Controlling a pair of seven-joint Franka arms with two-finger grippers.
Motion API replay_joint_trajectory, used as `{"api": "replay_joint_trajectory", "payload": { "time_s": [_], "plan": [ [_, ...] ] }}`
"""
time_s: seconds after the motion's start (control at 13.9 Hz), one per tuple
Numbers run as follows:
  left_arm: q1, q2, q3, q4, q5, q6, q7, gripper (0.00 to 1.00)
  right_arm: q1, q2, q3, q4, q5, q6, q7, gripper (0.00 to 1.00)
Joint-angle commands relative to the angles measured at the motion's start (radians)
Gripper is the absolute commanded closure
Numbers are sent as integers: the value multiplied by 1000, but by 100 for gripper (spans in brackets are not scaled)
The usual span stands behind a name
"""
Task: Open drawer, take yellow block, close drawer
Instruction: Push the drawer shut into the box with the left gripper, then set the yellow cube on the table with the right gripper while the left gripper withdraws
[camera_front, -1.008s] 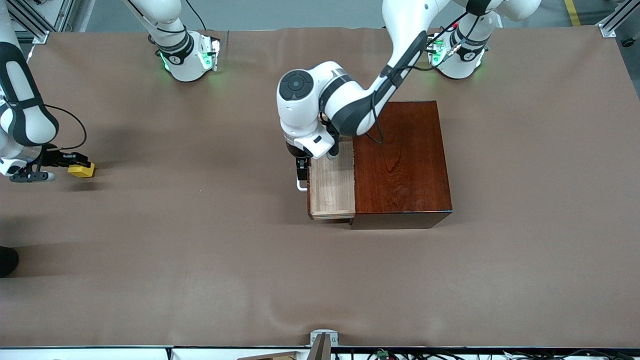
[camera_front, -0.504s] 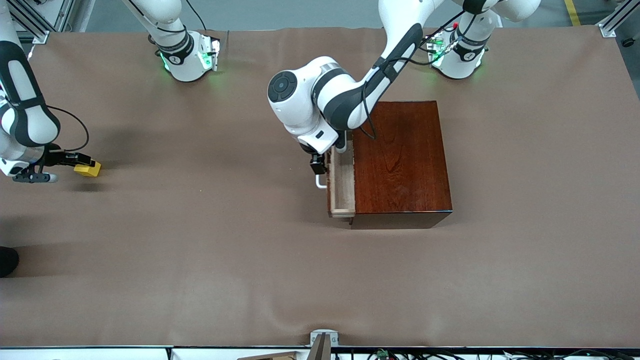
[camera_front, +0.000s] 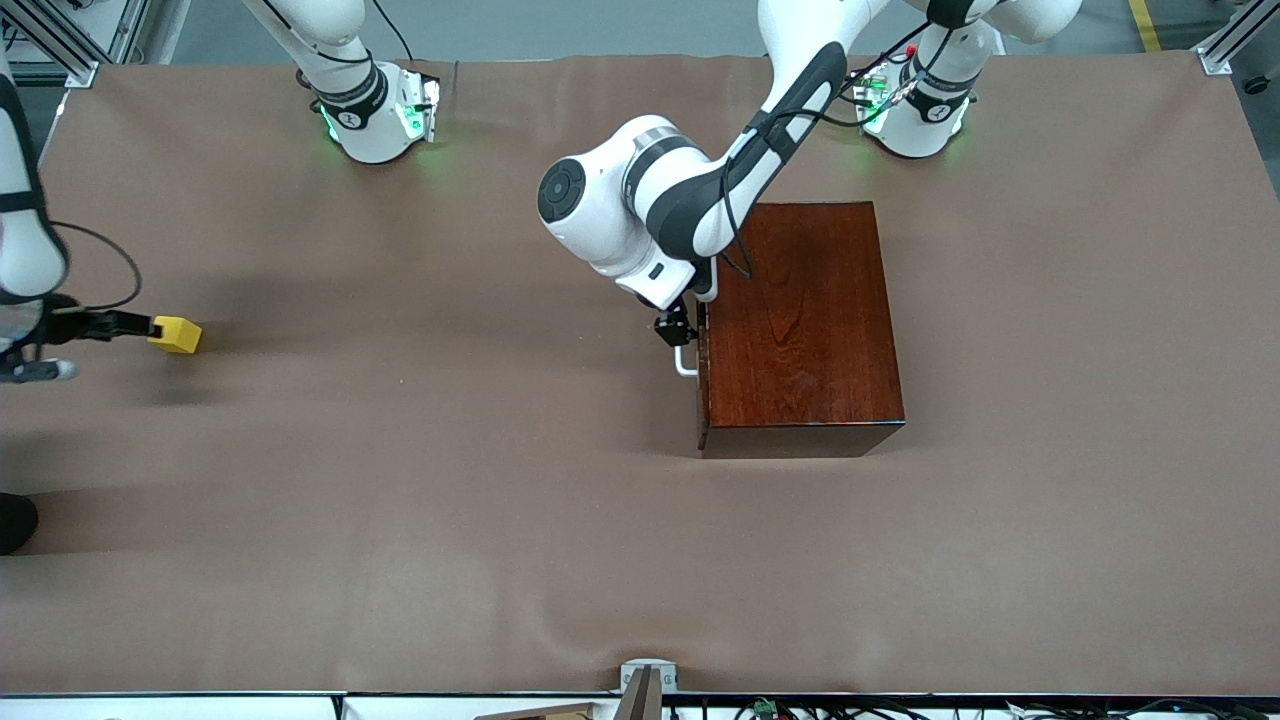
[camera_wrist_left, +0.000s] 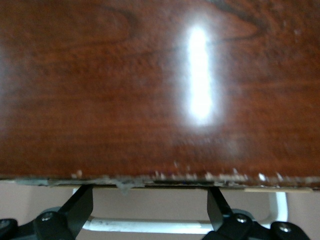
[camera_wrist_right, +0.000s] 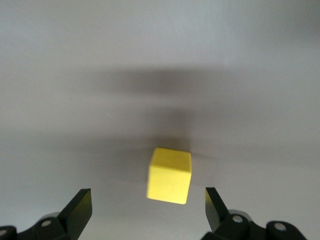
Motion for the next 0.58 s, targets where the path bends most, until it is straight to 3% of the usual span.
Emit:
{"api": "replay_joint_trajectory", "payload": {
  "time_s": [0.0,0.22,0.5],
  "plan": [
    [-2,-26,10,-13,22,-77,-20,0,71,-21,0,141,-20,-134,58,0],
    [1,-53,12,72,22,-70,-12,0,182,-82,0,241,-20,-293,225,0],
    [44,-173,70,80,20,-33,67,0,311,-220,1,238,-10,-416,465,0]
  ]
}}
